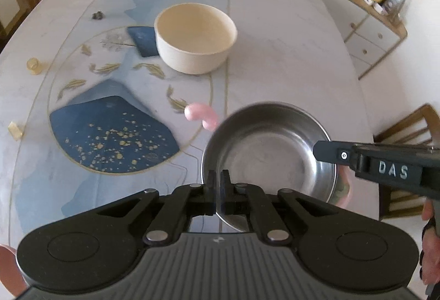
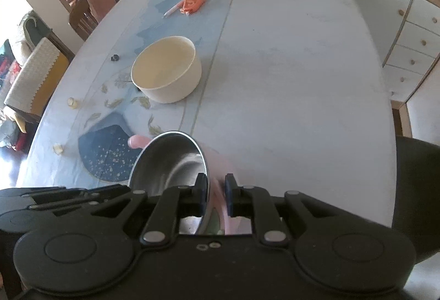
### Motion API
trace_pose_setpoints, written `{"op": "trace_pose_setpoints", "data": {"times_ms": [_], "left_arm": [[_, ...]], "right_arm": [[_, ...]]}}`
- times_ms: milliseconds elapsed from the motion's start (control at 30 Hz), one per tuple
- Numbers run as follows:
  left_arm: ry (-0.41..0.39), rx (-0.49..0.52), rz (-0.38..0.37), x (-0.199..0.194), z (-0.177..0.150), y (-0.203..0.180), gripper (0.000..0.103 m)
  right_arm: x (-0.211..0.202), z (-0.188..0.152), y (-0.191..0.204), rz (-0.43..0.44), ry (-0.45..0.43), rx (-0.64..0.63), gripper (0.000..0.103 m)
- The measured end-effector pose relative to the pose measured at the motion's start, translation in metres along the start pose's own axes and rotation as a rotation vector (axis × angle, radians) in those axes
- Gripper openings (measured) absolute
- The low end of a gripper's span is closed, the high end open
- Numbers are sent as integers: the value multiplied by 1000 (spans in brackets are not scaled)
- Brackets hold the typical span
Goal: Organize plates and bowls
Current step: 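Lift the pink pot with both grippers toward the stack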
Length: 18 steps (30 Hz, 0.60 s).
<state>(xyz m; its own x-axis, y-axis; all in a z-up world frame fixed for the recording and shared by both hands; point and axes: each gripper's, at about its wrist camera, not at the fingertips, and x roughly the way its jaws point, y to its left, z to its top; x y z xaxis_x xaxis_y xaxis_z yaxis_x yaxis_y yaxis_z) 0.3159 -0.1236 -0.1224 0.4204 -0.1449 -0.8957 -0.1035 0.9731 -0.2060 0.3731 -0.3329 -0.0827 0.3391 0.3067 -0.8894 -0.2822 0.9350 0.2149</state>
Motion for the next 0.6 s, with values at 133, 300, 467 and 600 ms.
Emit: {"op": "trace_pose_setpoints", "data": {"times_ms": [133, 300, 467, 600], "left_arm": [[-7, 2, -23, -1, -2, 1, 2], [-10, -9, -43, -2, -2, 5, 8], [-10, -33, -36, 7, -4, 5, 59], [-26, 24, 4, 13, -5, -8, 59]], "right_arm": [[6, -4, -13, -6, 7, 26, 13], [13, -10, -27, -11, 19, 48, 12], [16, -12, -32, -6, 30, 48, 12], [16, -13, -34, -4, 33, 46, 11]]}}
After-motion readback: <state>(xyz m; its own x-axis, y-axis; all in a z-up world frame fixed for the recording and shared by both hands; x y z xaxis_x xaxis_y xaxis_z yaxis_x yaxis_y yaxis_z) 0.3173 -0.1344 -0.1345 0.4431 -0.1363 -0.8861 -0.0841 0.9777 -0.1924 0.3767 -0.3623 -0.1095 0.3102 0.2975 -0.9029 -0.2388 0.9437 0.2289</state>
